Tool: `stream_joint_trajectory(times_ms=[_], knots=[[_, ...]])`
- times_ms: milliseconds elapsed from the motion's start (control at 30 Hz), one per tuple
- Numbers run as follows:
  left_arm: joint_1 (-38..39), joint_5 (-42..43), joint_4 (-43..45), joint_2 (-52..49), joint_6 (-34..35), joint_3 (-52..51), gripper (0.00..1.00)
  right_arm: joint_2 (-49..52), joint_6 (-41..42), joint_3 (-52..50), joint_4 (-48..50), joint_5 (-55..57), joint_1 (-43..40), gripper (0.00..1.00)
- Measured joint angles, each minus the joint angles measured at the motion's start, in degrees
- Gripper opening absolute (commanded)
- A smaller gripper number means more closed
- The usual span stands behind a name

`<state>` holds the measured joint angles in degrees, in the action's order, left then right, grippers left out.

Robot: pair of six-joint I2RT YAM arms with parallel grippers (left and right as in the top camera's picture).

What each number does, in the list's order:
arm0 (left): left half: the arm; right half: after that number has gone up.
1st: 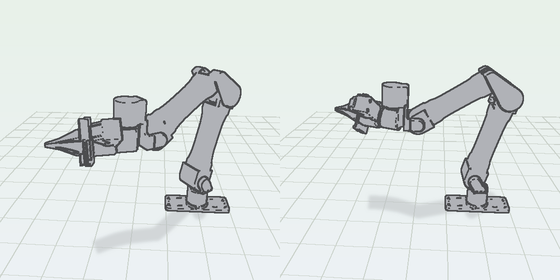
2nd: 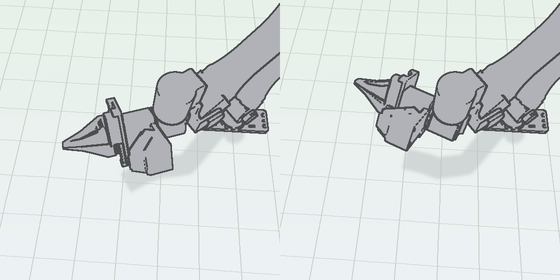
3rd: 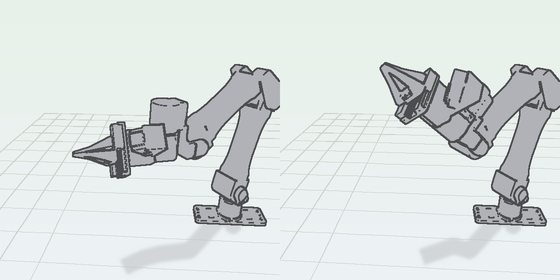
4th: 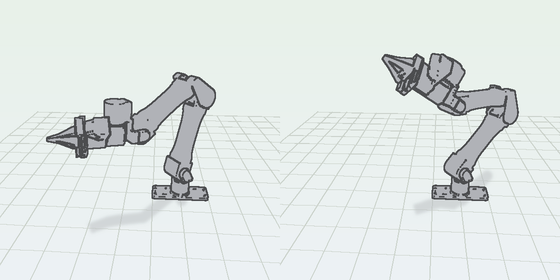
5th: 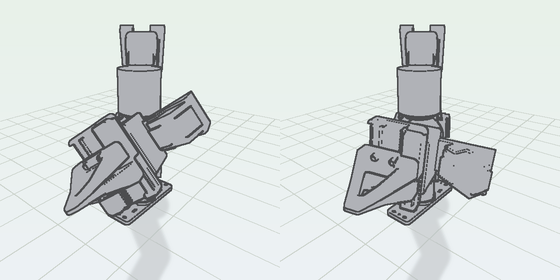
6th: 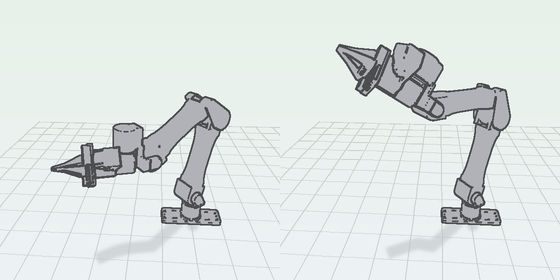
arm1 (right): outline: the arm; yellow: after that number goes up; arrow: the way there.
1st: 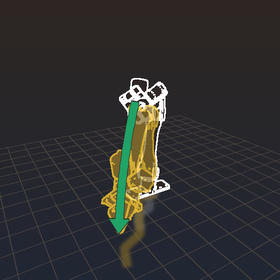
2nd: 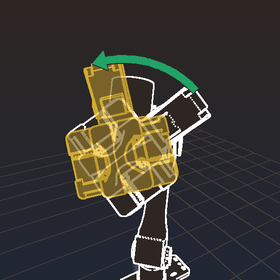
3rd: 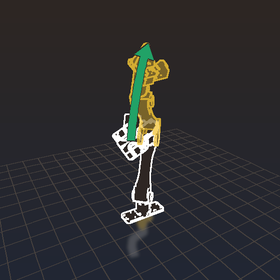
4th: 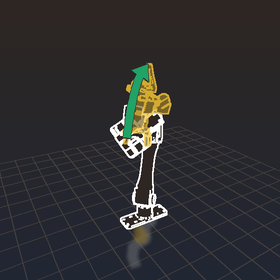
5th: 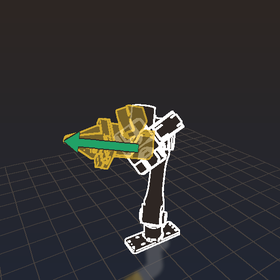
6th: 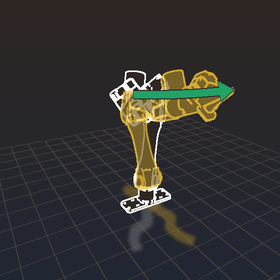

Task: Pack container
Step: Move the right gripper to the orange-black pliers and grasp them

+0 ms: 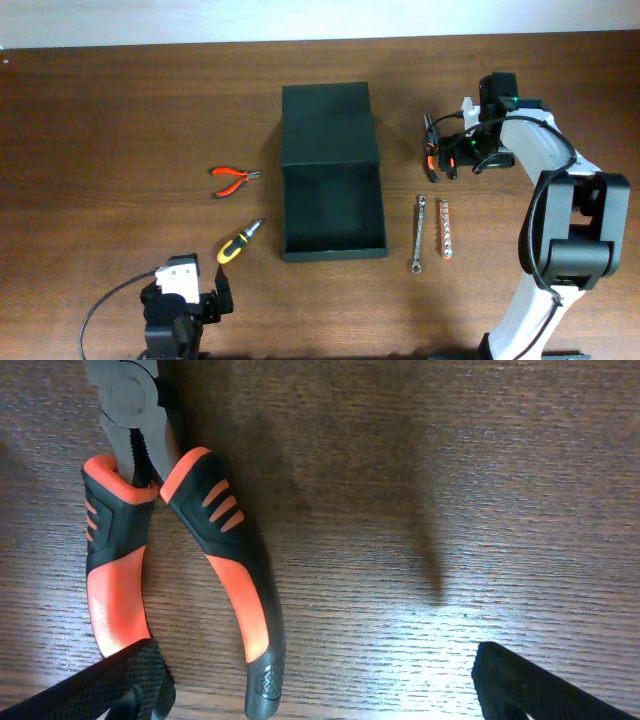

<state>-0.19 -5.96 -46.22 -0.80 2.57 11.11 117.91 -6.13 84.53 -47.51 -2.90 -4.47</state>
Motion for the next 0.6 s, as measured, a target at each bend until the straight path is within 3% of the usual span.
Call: stream_joint_trajectory(times_ms=[500, 600], knots=[[0.00, 0.00, 0.00, 0.00, 0.00, 0.00, 0.99, 1.70, 1.77, 0.00, 1.33, 0.04, 0.00, 0.97], [0.00, 0.00, 0.00, 0.00, 0.00, 0.00, 0.99, 2.75, 2.25, 0.02, 1.40, 0.48, 0.07, 0.91]])
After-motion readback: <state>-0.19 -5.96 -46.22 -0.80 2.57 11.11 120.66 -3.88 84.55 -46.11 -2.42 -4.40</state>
